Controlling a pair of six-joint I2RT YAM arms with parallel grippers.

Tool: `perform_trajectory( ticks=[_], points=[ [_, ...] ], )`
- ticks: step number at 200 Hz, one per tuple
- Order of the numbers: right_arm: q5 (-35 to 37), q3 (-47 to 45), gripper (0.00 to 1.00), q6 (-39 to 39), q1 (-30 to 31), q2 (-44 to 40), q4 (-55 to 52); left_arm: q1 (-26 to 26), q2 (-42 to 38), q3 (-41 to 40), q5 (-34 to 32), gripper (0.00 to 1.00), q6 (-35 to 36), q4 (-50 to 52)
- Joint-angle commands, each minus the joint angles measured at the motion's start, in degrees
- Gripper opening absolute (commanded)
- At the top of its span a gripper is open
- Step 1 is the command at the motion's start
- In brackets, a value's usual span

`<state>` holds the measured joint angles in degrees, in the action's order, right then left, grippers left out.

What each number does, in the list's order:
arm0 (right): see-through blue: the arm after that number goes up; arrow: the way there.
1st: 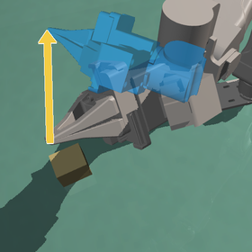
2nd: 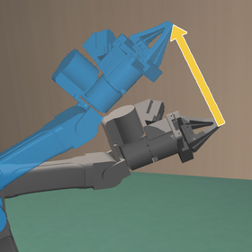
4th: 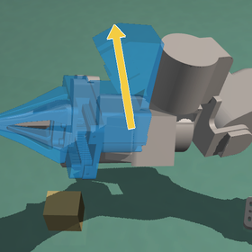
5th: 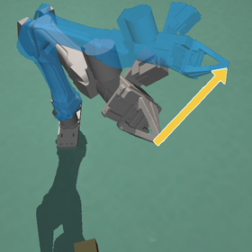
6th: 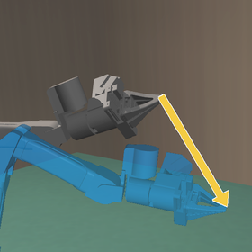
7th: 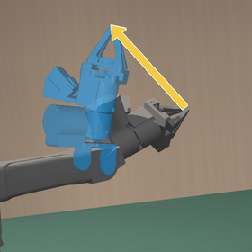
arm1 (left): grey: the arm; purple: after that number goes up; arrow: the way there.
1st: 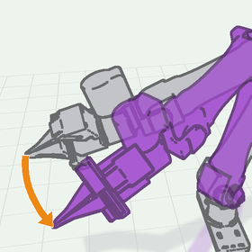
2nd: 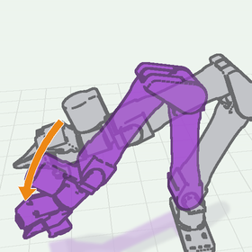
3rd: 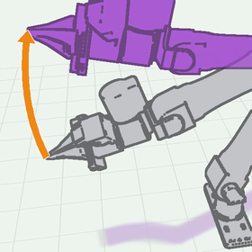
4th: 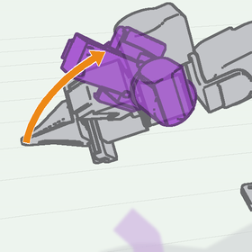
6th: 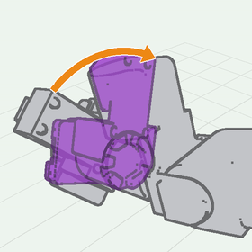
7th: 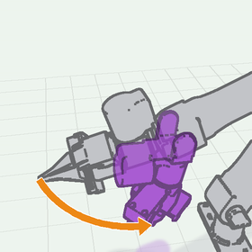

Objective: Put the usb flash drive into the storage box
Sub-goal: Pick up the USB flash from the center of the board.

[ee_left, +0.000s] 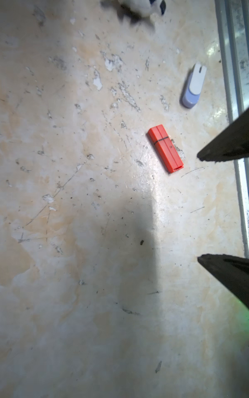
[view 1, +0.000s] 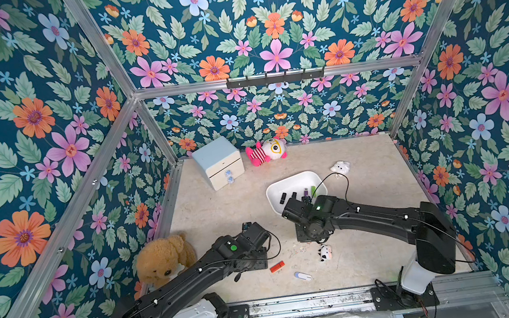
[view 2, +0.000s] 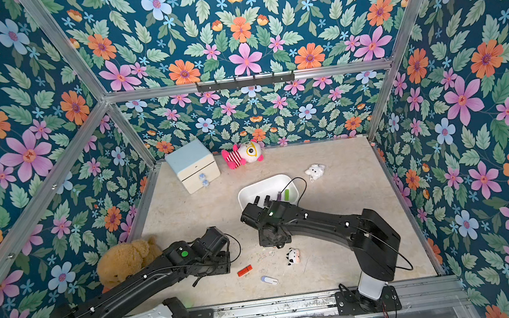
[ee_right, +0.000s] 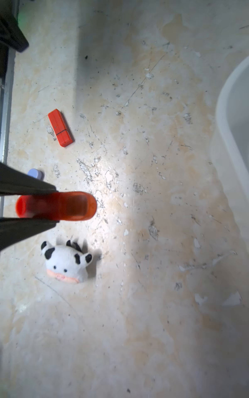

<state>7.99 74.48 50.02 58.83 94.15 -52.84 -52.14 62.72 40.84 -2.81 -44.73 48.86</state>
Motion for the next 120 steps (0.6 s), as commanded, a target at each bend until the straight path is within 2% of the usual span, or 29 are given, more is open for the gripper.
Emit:
perform_trajectory(
  ticks=[1,30,78,120],
  points=[
    [2.71,-1.44,0.0,0.54,-1.99,-4.31,-3.14,-1.78,2.05,0.69,-0.4,0.71,1.28,-2.42],
    [3.38,-2.98,0.0,0.17,-4.46,-8.79,-4.73,-4.7,6.23,1.78,-0.29,0.71,2.92,-4.55],
    [4.04,-4.51,0.0,0.06,-5.67,-11.65,-6.33,-9.91,15.76,5.05,-0.07,0.71,5.24,-6.36],
    [4.27,-5.13,0.0,0.08,-6.36,-13.33,-7.0,-10.78,18.84,5.87,0.03,0.7,6.65,-6.66]
  ],
)
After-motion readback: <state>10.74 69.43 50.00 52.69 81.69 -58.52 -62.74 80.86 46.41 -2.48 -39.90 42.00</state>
